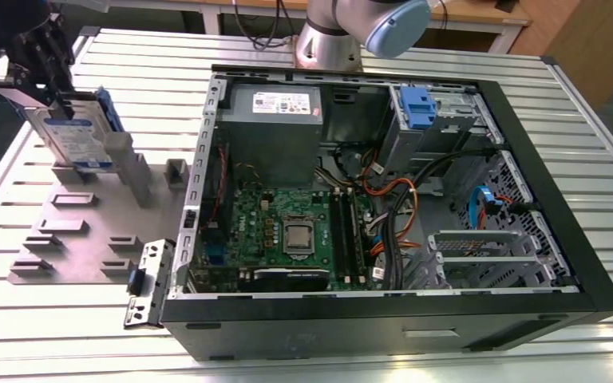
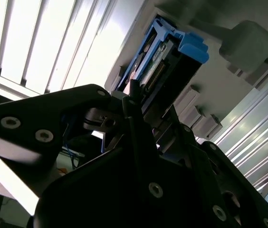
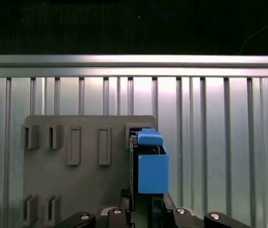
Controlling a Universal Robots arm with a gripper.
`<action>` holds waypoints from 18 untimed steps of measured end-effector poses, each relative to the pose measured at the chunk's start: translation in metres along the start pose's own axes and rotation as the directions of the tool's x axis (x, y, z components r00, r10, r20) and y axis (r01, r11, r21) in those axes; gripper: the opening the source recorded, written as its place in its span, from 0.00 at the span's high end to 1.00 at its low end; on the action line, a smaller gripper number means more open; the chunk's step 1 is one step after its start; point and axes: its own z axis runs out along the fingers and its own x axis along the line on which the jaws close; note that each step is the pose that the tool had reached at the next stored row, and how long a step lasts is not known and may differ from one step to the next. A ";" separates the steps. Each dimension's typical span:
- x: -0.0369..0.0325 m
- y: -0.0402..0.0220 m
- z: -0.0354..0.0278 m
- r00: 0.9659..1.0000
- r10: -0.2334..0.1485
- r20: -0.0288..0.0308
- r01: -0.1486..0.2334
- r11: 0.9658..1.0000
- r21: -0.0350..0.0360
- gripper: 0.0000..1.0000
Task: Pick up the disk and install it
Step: 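Pick up the disk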
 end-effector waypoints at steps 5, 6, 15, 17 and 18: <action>-0.0003 0.0002 -0.0107 1.000 0.000 0.000 0.000 1.000 0.000 0.65; -0.0003 0.0003 -0.0128 1.000 0.000 0.000 0.000 1.000 0.000 0.65; -0.0008 0.0007 -0.0292 1.000 0.000 0.000 0.000 1.000 0.000 0.65; -0.0008 0.0006 -0.0293 1.000 0.000 0.000 0.000 1.000 0.000 0.65; -0.0008 0.0007 -0.0294 1.000 0.000 0.000 0.000 1.000 -0.001 0.65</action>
